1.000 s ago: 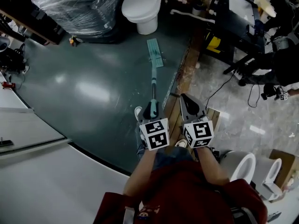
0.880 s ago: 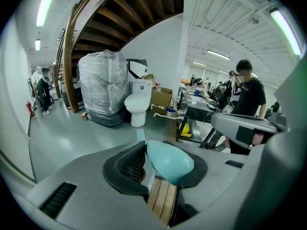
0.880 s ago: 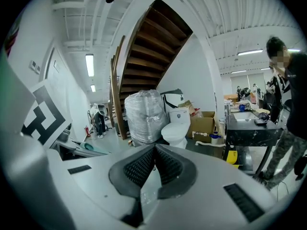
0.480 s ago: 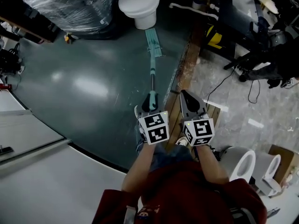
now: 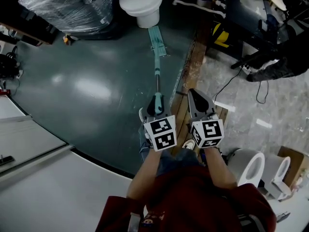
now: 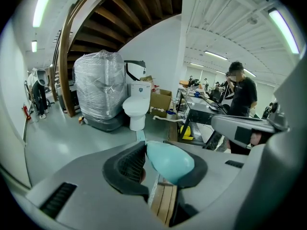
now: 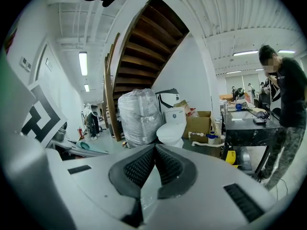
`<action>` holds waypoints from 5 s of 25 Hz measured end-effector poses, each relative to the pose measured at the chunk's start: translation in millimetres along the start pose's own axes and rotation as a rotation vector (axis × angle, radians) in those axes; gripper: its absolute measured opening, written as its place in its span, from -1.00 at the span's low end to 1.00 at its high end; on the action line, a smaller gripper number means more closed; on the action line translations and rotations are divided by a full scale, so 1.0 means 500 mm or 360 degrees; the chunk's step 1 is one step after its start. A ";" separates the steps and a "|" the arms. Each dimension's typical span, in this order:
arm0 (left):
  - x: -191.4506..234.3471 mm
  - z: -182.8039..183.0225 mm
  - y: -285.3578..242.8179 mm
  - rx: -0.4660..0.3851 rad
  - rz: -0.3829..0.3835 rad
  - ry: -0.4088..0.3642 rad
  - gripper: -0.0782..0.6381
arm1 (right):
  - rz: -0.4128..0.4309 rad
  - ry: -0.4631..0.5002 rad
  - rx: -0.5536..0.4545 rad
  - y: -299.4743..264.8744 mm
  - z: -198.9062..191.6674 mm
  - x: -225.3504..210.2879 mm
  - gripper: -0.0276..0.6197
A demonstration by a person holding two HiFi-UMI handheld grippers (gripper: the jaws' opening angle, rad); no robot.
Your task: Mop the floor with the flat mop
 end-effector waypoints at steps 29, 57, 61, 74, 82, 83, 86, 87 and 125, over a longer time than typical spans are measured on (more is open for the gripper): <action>-0.048 -0.079 0.022 0.0041 0.0010 -0.0144 -0.42 | -0.0060 0.0074 0.0081 0.139 -0.030 -0.076 -0.86; -0.207 -0.221 0.230 0.0109 0.0064 -0.0128 -0.43 | 0.0075 0.0086 -0.0037 0.368 -0.033 -0.100 -0.86; -0.237 -0.248 0.276 0.0119 0.0060 -0.0133 -0.43 | 0.0092 0.0090 -0.0066 0.409 -0.029 -0.101 -0.86; -0.317 -0.331 0.414 0.0135 0.0047 -0.0166 -0.43 | 0.0148 0.0088 -0.0121 0.513 -0.037 -0.097 -0.86; -0.333 -0.366 0.477 0.0126 0.0022 -0.0161 -0.42 | 0.0135 0.0105 -0.0130 0.565 -0.050 -0.072 -0.86; -0.332 -0.371 0.484 0.0122 0.0019 -0.0161 -0.42 | 0.0135 0.0107 -0.0131 0.572 -0.054 -0.067 -0.86; -0.334 -0.377 0.496 0.0108 0.0009 -0.0161 -0.42 | 0.0124 0.0105 -0.0131 0.584 -0.062 -0.064 -0.86; -0.334 -0.378 0.500 0.0103 0.0005 -0.0158 -0.42 | 0.0121 0.0105 -0.0129 0.586 -0.063 -0.063 -0.86; -0.175 -0.256 0.369 0.0064 -0.0024 -0.0018 -0.43 | 0.0192 0.0134 0.0008 0.363 -0.051 0.024 -0.86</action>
Point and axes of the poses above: the fingertips, and each gripper's own axes: y backward along the fingers, x to its left, z out of its top, the point moved 10 cm from there along y, backward along the fingers, and after that the axes turned 1 degree about x, right-handed, at the moved point
